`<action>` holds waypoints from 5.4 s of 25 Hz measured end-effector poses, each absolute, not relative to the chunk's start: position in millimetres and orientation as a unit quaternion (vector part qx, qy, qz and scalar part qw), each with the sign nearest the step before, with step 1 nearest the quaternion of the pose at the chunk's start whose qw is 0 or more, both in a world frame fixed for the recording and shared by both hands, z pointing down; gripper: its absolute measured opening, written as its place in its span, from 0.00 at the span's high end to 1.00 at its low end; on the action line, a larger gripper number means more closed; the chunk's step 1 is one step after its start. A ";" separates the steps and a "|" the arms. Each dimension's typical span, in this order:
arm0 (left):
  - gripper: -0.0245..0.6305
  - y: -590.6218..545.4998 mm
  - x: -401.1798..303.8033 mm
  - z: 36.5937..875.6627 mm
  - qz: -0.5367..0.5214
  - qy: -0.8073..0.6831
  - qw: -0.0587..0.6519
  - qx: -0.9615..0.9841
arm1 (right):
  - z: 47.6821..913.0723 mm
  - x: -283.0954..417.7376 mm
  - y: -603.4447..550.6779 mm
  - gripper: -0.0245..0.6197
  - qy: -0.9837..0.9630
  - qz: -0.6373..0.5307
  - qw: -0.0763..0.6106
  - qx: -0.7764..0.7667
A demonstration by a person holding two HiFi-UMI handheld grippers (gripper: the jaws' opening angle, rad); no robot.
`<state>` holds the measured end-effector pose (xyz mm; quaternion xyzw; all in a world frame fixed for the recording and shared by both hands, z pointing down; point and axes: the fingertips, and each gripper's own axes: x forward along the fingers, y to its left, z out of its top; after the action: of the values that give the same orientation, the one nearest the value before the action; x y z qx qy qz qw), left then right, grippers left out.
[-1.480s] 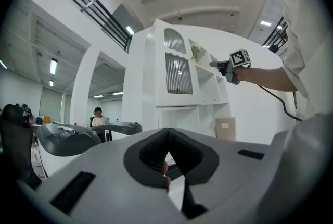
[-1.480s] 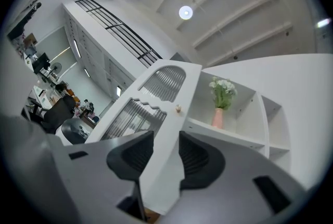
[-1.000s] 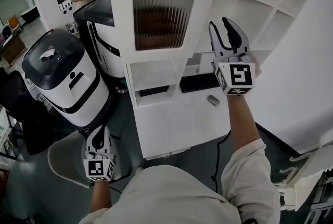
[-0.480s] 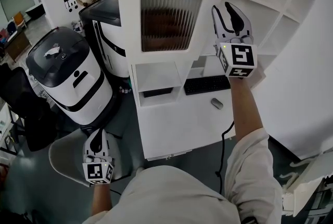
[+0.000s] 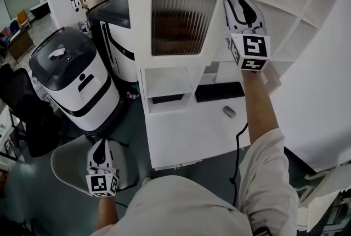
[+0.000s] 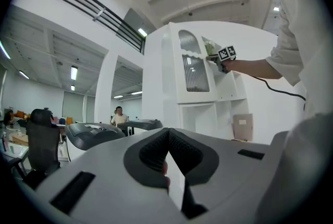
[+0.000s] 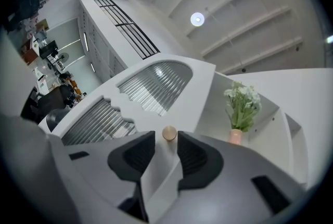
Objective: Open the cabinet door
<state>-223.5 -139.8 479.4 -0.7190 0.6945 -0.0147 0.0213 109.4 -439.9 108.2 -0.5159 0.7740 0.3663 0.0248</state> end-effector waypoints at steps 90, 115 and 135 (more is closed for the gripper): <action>0.96 -224.7 -238.2 478.8 0.020 0.584 0.014 -0.811 | 96.5 50.7 -241.8 0.84 0.599 0.533 -0.103 -0.589; 0.96 -201.3 -256.0 479.8 0.025 0.588 0.015 -0.808 | 105.8 -31.1 -169.8 0.83 0.575 0.636 -0.097 -0.506; 0.96 -181.9 -256.4 476.2 0.020 0.601 0.018 -0.799 | 118.3 -77.1 -107.7 0.95 0.636 0.653 -0.018 -0.411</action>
<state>-256.4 -181.9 476.2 -0.7988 0.6010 0.0201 0.0181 -77.1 -107.7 118.3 -0.4110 0.6358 0.6530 -0.0181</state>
